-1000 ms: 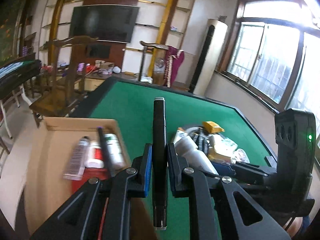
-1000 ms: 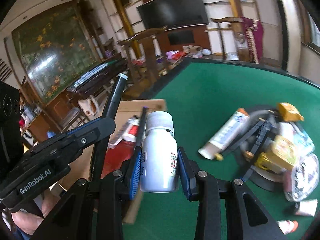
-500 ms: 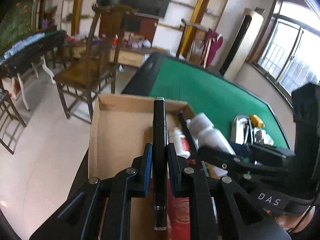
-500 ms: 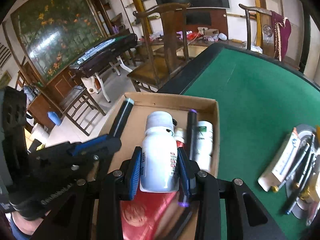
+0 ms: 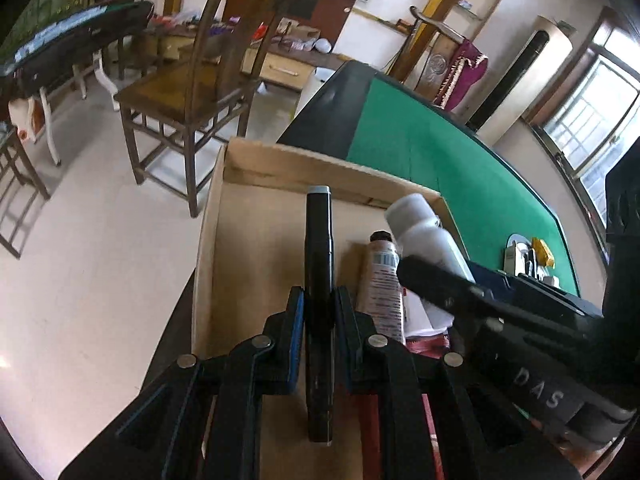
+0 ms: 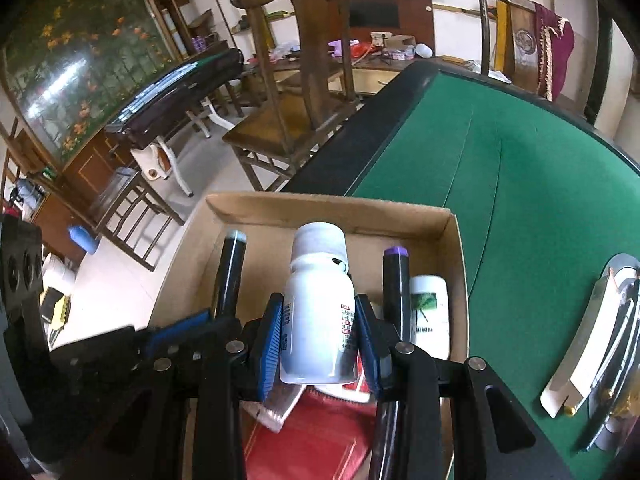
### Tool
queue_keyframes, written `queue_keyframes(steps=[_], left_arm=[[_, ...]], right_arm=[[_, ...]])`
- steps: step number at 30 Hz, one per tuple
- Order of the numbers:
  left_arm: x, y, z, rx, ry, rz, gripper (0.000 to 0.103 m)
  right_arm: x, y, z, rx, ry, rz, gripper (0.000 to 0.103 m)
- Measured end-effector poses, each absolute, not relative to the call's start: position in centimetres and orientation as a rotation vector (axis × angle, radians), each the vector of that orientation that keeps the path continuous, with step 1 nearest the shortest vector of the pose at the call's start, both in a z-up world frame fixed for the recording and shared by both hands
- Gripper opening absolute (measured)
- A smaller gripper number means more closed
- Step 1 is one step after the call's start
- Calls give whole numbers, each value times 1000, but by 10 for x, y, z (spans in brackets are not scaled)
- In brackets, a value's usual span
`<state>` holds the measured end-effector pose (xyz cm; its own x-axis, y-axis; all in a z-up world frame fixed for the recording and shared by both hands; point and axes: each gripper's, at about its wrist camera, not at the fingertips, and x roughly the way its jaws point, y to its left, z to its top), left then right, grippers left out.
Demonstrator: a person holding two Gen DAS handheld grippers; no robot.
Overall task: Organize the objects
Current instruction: 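Carry the white bottle and black marker toward the cardboard tray, then lower the bottle and marker into the tray and open both grippers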
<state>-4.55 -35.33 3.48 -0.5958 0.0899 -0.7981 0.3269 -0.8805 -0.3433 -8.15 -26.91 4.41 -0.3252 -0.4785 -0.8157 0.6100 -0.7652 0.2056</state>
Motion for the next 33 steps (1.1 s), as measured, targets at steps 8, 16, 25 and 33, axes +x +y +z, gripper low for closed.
queue_keyframes(steps=[8,16,25,33], left_arm=[[-46,-354,33,1342,743,-2611,14],[-48,-352,31,1354,749,-2617,15],[-51,-355,30,1371,770,-2611,14],[-49,-352,32,1372,760,-2608,16]], right_arm=[[-94,-282,38,1289,153,-2114,38],[-105,-288,33,1333,106,-2118,38],[-104,-290,31,1336,102,-2092,39],[-97,-285,37,1324,98,-2080,40]])
